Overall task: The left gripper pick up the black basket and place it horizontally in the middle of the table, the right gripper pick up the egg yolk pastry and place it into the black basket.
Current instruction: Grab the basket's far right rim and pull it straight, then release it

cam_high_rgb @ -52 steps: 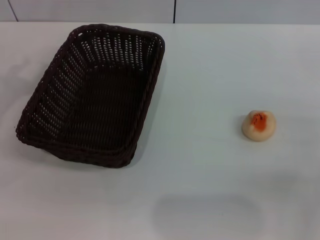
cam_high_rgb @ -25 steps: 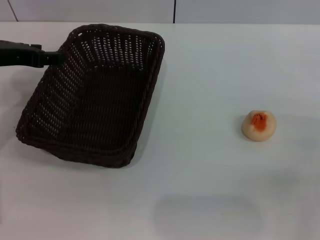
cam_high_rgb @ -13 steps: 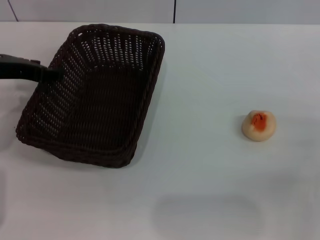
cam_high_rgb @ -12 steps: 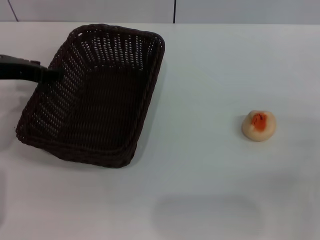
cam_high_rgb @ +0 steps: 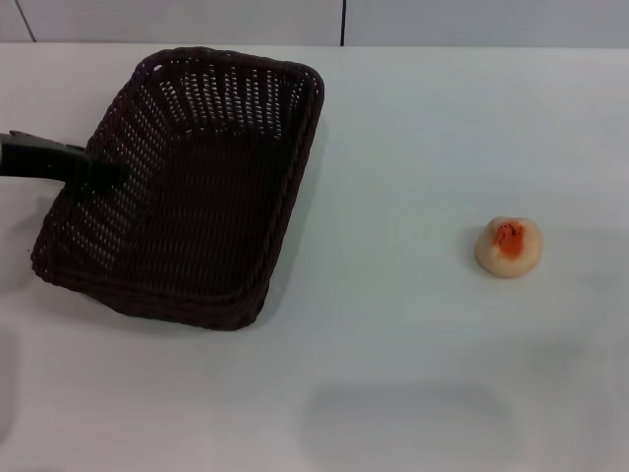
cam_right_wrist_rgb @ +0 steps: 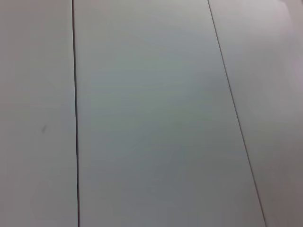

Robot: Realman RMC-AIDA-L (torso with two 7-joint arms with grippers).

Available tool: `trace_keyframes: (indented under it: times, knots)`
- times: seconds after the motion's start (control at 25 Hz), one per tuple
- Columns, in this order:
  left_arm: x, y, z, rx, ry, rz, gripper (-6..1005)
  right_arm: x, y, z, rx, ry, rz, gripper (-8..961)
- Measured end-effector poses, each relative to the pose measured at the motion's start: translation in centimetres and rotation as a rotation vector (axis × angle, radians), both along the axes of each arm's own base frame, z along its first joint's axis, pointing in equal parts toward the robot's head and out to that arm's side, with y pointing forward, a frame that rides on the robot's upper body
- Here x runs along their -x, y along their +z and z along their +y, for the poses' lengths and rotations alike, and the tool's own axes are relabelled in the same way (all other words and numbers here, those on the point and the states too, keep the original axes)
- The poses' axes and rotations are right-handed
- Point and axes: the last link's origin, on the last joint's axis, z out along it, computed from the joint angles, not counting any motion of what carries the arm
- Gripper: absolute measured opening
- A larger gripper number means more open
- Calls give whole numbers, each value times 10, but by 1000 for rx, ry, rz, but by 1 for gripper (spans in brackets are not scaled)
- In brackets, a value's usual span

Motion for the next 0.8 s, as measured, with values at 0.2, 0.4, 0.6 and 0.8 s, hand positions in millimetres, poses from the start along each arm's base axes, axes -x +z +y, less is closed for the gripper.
trace_keyframes:
  times: [0.2,0.4,0.6,0.8]
  knots:
    - [0,0,0,5,0,6,673,1,0,0,1,2,1,723]
    - [0,0,0,8,-5,11,642,1,0,1,0,4,2,722]
    - [-2,-3,1,19,-17,20,434,1,0,1,0,5,2,722]
    - [-4,-4,3,24,-25,41,285,1,0,1,0,5,2,722]
